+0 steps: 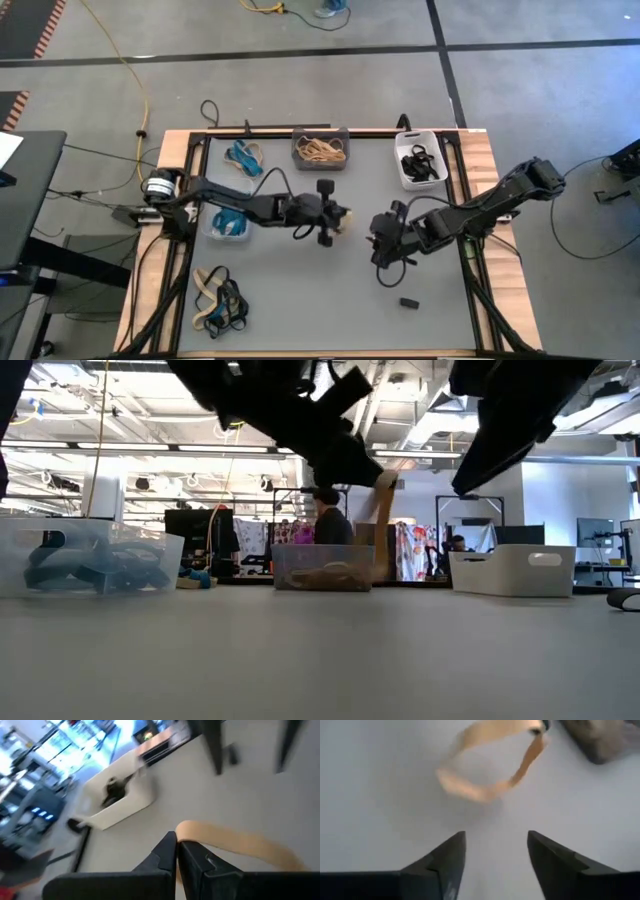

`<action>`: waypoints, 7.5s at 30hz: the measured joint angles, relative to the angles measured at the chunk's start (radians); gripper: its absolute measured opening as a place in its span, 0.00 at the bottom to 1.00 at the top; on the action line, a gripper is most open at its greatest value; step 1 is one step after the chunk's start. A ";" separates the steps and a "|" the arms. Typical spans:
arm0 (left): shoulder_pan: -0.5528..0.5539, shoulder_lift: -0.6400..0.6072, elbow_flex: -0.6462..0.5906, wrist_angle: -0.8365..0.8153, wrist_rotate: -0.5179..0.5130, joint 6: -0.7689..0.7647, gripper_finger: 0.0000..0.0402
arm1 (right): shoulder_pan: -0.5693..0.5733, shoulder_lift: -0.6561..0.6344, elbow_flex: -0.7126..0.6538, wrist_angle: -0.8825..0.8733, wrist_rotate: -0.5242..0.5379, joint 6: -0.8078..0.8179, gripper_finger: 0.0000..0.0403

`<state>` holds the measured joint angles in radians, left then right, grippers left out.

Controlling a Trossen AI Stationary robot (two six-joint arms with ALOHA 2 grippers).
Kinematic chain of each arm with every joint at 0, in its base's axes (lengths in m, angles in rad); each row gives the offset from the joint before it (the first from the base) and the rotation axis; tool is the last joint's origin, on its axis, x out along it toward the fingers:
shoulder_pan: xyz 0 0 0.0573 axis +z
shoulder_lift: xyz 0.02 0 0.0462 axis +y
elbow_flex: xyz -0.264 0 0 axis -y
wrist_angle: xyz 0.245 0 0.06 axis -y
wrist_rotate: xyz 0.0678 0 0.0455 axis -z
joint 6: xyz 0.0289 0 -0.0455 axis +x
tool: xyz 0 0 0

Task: Sort rubber bands into baskets
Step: Put the brown rubber band into the black bin, then put the black rubber band into the white bin

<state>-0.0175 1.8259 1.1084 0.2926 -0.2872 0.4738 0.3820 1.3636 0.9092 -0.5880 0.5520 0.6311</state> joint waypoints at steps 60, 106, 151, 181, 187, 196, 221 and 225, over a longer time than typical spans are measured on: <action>0.512 0.211 0.391 -0.628 0.031 -0.074 0.34 | 0.141 -0.001 -0.347 0.308 0.129 0.182 0.67; -0.007 0.073 0.376 -0.706 0.159 -0.192 0.42 | 0.267 -0.005 -0.281 -0.438 -0.270 0.619 0.66; -0.141 0.305 0.376 -0.511 0.222 -0.207 0.42 | -0.380 -0.011 0.057 -0.560 0.123 0.059 0.04; -0.186 0.305 0.376 -0.542 0.222 -0.234 0.42 | -0.843 -0.015 0.058 -0.599 0.037 -0.171 0.34; -0.186 0.305 0.376 -0.542 0.221 -0.243 0.42 | -0.724 -0.055 0.058 -0.597 0.029 -0.168 0.41; -0.185 0.305 0.376 -0.533 0.221 -0.251 0.42 | -0.478 -0.169 0.058 -0.576 0.024 -0.097 0.43; -0.185 0.304 0.376 -0.449 0.220 -0.277 0.42 | 0.281 -0.068 0.057 -0.312 -0.058 0.139 0.43; -0.185 0.304 0.376 -0.432 0.220 -0.289 0.42 | 0.346 -0.010 0.057 -0.219 -0.068 0.136 0.43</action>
<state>-0.2028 2.1300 1.4845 -0.1397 -0.0671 0.1850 0.7276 1.3541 0.9665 -0.8065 0.4842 0.7676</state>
